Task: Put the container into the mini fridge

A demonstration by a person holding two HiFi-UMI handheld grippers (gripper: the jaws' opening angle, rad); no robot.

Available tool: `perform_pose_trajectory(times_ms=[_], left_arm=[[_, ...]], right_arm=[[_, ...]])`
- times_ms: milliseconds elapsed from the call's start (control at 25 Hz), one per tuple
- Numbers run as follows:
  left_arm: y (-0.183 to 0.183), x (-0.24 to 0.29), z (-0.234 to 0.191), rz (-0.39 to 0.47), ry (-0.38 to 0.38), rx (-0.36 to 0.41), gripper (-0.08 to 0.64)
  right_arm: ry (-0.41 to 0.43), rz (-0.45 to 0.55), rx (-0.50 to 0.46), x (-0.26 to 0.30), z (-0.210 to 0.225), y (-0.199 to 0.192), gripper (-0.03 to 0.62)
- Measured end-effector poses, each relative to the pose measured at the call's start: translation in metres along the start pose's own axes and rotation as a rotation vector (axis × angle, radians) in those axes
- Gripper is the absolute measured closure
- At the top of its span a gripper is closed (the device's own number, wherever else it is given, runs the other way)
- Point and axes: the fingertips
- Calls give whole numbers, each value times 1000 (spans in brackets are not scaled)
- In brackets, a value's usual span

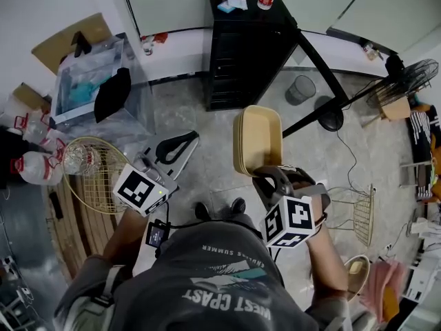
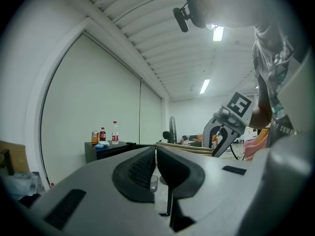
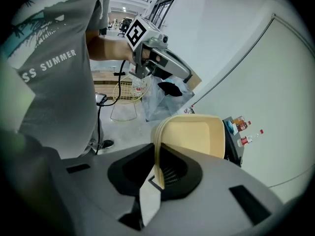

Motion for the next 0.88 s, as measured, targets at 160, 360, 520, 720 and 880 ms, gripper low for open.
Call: perform_pose_trajectory(times_ms=[160, 360, 520, 720, 880], left_arm=[[-2, 9, 5, -9, 1, -2, 534], [-2, 24, 5, -22, 44, 9, 534], [-1, 43, 3, -37, 91, 11, 534], [1, 74, 1, -48, 146, 13, 534], [1, 96, -1, -55, 191, 13, 534]], right_arm=[[14, 12, 1, 2, 4, -7, 541], [21, 31, -22, 5, 20, -24, 541], [39, 55, -43, 9, 42, -39, 541], [59, 71, -73, 15, 73, -63, 541], [79, 84, -99, 22, 96, -80, 541]])
Point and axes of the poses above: the fingertips, and each gripper's own axes: x forward along the fingers, z to its right, y out of its top, and after that the axes turned 8 degrees about y, right-handed
